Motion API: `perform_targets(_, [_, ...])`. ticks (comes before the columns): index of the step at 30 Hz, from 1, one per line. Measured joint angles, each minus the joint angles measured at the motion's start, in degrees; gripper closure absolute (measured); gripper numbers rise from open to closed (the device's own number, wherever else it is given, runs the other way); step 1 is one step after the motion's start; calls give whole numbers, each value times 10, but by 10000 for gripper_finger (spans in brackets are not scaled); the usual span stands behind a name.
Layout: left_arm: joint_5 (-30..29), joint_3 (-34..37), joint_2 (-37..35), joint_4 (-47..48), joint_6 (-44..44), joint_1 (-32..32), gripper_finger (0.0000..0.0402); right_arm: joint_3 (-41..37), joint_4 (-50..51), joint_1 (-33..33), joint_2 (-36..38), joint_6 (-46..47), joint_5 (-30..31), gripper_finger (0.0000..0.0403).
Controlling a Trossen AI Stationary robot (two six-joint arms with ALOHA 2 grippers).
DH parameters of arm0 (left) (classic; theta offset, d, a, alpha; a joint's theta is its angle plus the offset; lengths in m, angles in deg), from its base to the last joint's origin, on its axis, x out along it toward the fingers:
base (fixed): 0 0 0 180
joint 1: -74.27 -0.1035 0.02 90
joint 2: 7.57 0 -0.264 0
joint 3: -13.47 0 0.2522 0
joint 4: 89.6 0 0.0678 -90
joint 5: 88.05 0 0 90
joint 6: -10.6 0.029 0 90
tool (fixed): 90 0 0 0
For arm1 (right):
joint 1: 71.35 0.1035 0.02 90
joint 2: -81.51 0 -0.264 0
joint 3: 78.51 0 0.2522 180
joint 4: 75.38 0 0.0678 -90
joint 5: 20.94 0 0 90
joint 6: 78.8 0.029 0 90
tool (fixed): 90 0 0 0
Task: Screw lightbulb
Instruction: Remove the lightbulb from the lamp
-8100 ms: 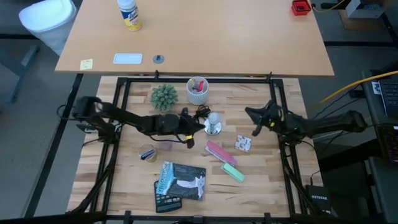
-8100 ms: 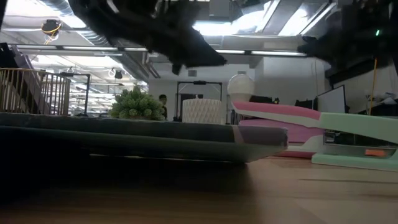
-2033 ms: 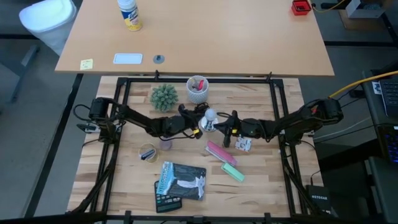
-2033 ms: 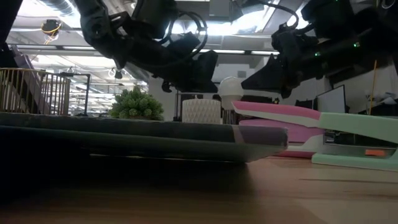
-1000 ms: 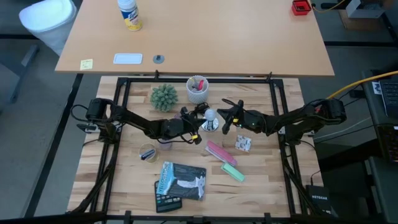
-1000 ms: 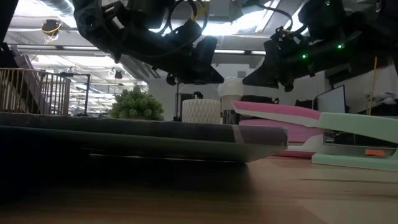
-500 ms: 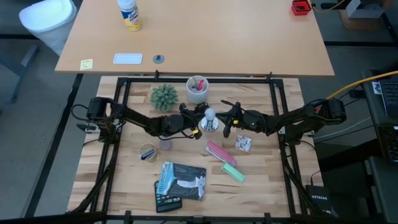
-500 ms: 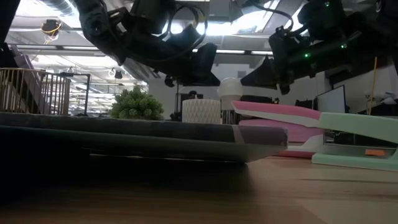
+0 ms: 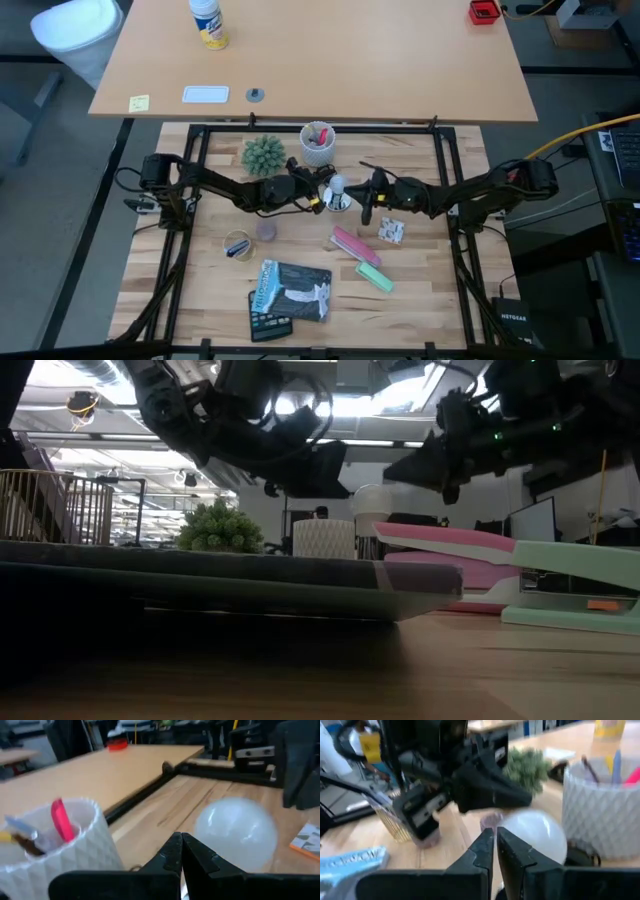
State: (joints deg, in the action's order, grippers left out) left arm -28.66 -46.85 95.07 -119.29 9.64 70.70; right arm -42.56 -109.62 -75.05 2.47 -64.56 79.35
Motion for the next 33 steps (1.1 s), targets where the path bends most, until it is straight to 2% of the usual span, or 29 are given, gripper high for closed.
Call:
perform_targets(4, [0, 0, -12, -20, 14, 20, 401, 0, -17, 0, 24, -24, 11, 375])
perform_targets(11, [1, 0, -15, -15, 12, 67, 401, 0, -7, -1, 46, -53, 95, 375])
perform_targets(16, [30, 0, -5, -8, 25, 83, 401, 0, 35, -1, 40, -58, 137, 375])
perform_targets(23, [31, 0, 25, -7, -11, 57, 401, 0, 29, -1, -1, -57, 137, 375])
perform_targets(30, [29, 0, 27, -20, -9, 42, 401, 0, 21, -1, -25, -41, 129, 375])
perform_targets(33, [8, 0, 27, -22, -1, 42, 401, 0, 23, -1, -26, -32, 111, 375])
